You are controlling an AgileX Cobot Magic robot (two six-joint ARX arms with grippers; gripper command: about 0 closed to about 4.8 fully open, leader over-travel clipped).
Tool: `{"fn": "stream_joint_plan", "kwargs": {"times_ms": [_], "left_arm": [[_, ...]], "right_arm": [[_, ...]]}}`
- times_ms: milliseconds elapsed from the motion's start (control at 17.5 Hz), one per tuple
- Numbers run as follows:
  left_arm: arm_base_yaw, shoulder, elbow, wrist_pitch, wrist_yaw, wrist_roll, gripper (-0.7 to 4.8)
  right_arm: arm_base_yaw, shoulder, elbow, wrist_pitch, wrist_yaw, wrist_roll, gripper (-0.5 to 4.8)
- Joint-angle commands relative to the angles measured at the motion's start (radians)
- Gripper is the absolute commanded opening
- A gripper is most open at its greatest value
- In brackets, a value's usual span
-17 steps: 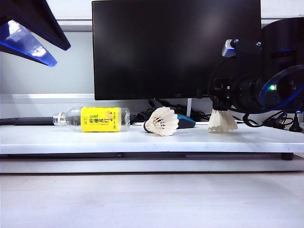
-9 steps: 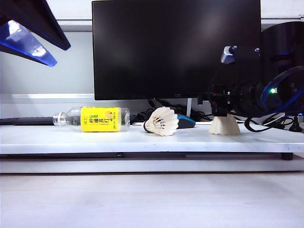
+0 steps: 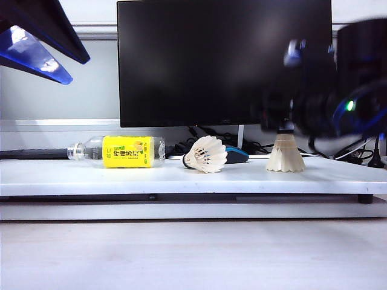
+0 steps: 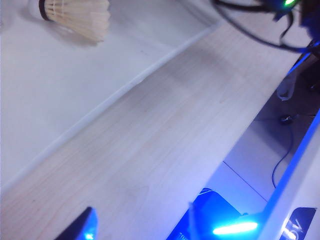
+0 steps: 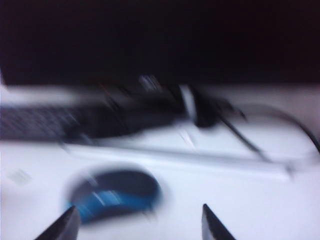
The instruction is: Stack the badminton balls on the table vertically.
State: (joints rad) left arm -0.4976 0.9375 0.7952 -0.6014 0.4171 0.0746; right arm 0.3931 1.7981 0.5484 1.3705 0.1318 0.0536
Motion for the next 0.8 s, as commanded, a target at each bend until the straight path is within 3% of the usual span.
{"fn": "stream_joint_plan", "kwargs": {"times_ms": [57, 229, 343, 458, 801], "left_arm": [[0.001, -0.001, 0.006, 0.022, 0.005, 0.003, 2.47], [0.001, -0.001, 0.006, 0.059, 0.005, 0.004, 2.47], [0.001, 0.003, 0.006, 0.095, 0.005, 0.004, 2.47], [0.001, 0.011, 0.006, 0.118, 0.002, -0.005, 2.47], [0.001, 0.093, 0.006, 0.124, -0.032, -0.115, 2.47]], "right_arm": [[0.002, -0.157, 0.001, -0.154, -0.035, -0.005, 3.07], [0.000, -0.481, 0.082, -0.801, -0.100, -0.006, 3.06], [-0.001, -0.595, 0.325, -1.397, -0.196, -0.006, 3.06], [-0.001, -0.575, 0.552, -1.703, -0.288, -0.005, 3.06], [-0.001, -0.349, 1.033, -2.196, -0.471, 0.003, 3.06]]}}
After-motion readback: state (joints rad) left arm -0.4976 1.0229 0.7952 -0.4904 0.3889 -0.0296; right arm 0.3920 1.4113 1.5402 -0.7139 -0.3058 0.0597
